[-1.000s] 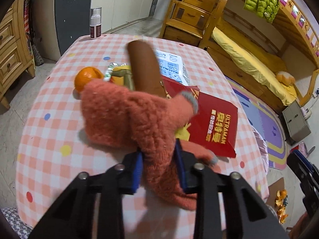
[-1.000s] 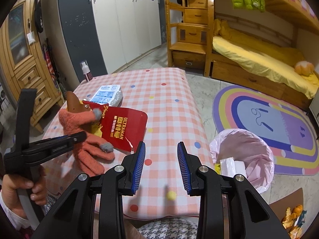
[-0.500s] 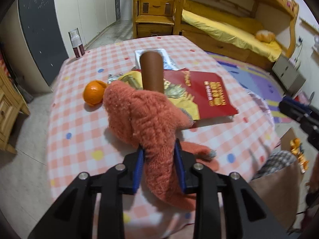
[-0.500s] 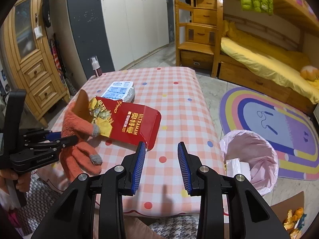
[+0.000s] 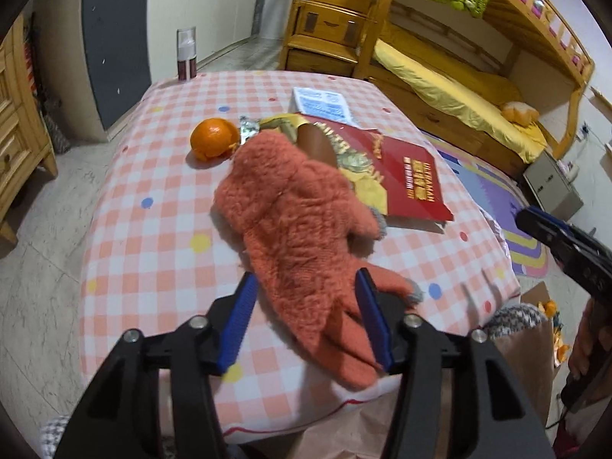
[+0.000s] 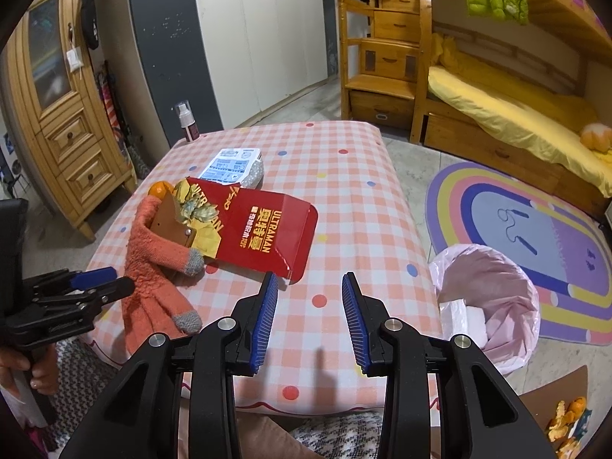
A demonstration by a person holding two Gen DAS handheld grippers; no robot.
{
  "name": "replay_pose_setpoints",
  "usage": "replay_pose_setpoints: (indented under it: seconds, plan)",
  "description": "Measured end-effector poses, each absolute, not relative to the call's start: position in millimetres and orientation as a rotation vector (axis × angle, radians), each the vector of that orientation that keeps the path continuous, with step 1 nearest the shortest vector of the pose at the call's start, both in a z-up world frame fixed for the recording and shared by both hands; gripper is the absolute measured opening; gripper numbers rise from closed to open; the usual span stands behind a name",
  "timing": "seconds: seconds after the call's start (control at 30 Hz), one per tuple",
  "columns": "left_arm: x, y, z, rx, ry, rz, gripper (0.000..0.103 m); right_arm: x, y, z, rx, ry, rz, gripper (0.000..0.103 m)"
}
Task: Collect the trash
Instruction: 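Grasp the orange knit glove with the left gripper and lift, then grasp the brown leather sheath with the right gripper while the left gripper holds the glove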
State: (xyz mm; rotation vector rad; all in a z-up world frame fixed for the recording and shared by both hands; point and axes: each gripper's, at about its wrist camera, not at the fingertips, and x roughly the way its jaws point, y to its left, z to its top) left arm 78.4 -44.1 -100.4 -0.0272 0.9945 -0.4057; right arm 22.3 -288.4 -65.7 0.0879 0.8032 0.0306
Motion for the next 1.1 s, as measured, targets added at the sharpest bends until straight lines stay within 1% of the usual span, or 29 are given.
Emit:
replay_pose_setpoints:
  seconds: [0.07,0.1,0.13,0.2,0.23,0.47,0.53,0.57,0.6,0.77,0.9,1.1]
  plan:
    - [83,-43,-108,-0.053,1.016,-0.396,0.042,22,-288,-66,0.087,0.804,0.034,0.037]
    - [85,-43,-110,-0.056,1.018,-0.398,0.036,22,-288,-66,0.087,0.803,0.033,0.037]
    - [86,-43,-112,-0.057,1.017,-0.4,0.028,22,-288,-66,0.088,0.804,0.031,0.037]
    - [85,-42,-112,-0.07,1.009,-0.409,0.02,22,-288,-66,0.089,0.803,0.029,0.037]
    - [84,-41,-108,-0.07,0.995,-0.405,0.011,22,-287,-66,0.089,0.802,0.028,0.037]
    - [80,-34,-46,-0.048,0.832,-0.423,0.01,21,-288,-63,0.092,0.788,0.031,0.037]
    - [82,-32,-36,-0.067,0.816,-0.429,0.01,21,-287,-62,0.088,0.787,0.035,0.039]
    - [83,-29,-30,-0.082,0.804,-0.435,0.01,21,-287,-62,0.086,0.787,0.038,0.043]
    - [84,-29,-26,-0.087,0.796,-0.437,0.01,20,-286,-61,0.081,0.785,0.042,0.046]
    - [83,-22,-8,-0.087,0.761,-0.403,0.01,20,-281,-57,0.08,0.779,0.055,0.049]
    - [76,-10,-1,-0.062,0.746,-0.364,0.01,24,-264,-55,0.069,0.783,0.101,0.056]
    - [63,15,-9,-0.037,0.746,-0.309,0.01,36,-214,-59,0.016,0.81,0.224,0.057]
